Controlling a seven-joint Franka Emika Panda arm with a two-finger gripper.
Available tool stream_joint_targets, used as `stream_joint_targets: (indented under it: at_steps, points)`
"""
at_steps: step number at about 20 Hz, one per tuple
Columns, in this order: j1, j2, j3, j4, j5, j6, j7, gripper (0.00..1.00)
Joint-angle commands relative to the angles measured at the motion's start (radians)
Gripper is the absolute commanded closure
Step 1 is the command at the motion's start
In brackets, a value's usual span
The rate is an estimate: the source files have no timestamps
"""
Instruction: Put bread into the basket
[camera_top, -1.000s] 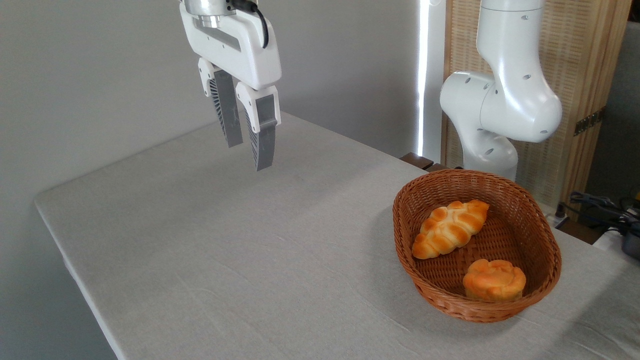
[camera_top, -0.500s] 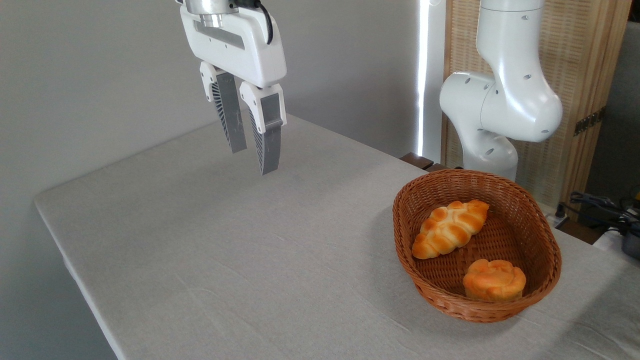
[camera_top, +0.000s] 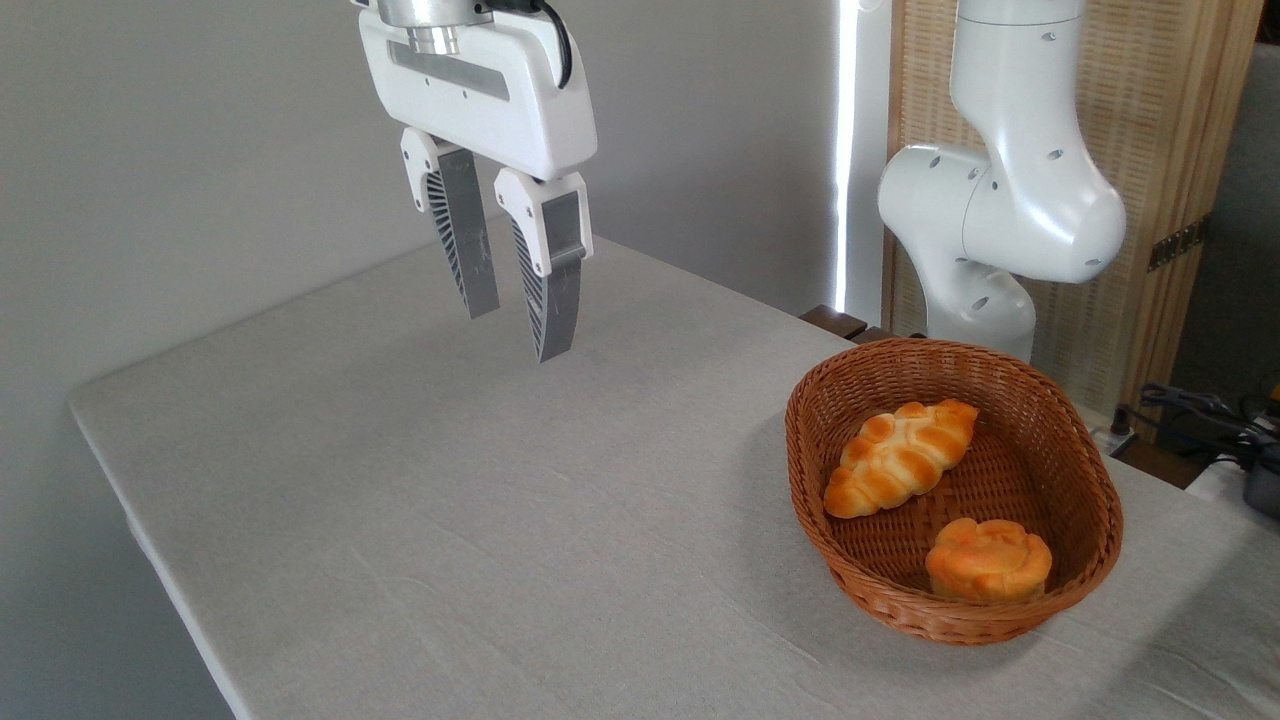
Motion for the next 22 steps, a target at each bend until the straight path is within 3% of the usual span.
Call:
stream_joint_targets:
  at_steps: [1, 4, 7, 22]
  points:
    - [-0.001, 0.006, 0.007, 0.004, 0.001, 0.012, 0.007, 0.0]
    - [-0.021, 0.008, 0.014, 0.004, 0.001, 0.012, 0.002, 0.0]
    - [-0.059, 0.008, 0.065, 0.006, -0.001, 0.012, 0.007, 0.0]
    - [-0.064, 0.012, 0.062, 0.006, 0.01, 0.008, 0.004, 0.0]
